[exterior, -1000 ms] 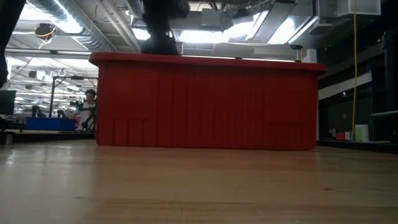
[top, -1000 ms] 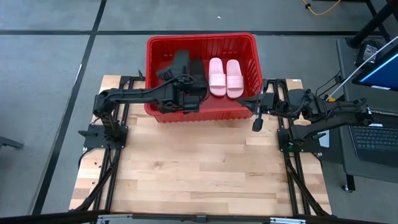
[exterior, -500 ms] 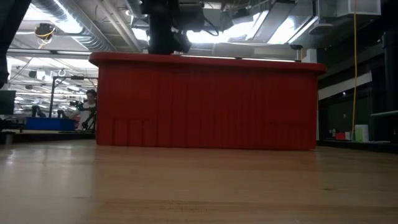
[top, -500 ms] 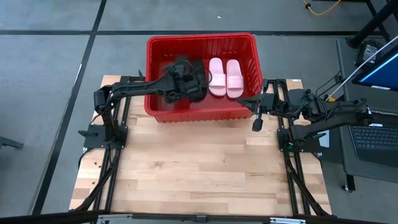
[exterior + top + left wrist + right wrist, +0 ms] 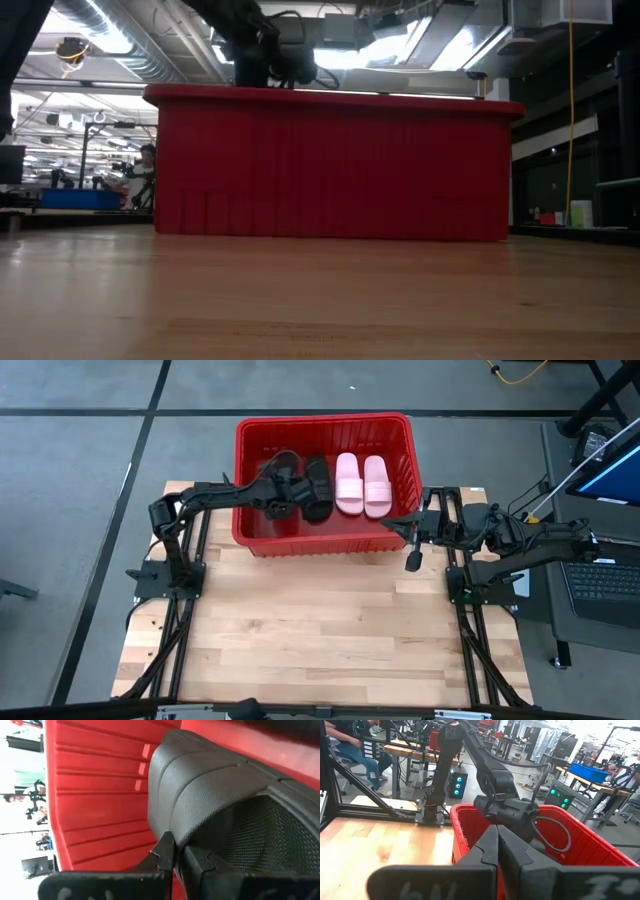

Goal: Pick and place slides into bin
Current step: Put the black slipper into the red bin

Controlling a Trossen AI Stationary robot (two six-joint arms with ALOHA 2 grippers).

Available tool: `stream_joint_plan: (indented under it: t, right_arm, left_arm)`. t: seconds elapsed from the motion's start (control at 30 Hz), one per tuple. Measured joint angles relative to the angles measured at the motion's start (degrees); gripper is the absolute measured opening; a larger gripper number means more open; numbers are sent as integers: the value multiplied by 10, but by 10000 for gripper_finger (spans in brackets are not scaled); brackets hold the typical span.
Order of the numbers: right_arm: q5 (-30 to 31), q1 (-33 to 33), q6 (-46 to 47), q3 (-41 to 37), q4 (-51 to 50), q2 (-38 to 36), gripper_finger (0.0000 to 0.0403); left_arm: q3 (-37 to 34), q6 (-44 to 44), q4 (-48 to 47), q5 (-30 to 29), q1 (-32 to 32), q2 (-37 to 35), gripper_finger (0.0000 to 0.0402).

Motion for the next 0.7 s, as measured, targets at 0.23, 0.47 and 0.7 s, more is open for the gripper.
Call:
stream_joint_plan:
  t: [0.23,0.47,0.7]
  right_arm:
    - [0,0,0,0,0,0,7]
    - [0,0,1,0,0,0,7]
    - [0,0,15,0,1,0,7]
  left_arm:
    - [-30,37,73,7,18,0,8]
    - [-40,45,101,52,41,3,8]
    - [-40,45,120,63,64,8,8]
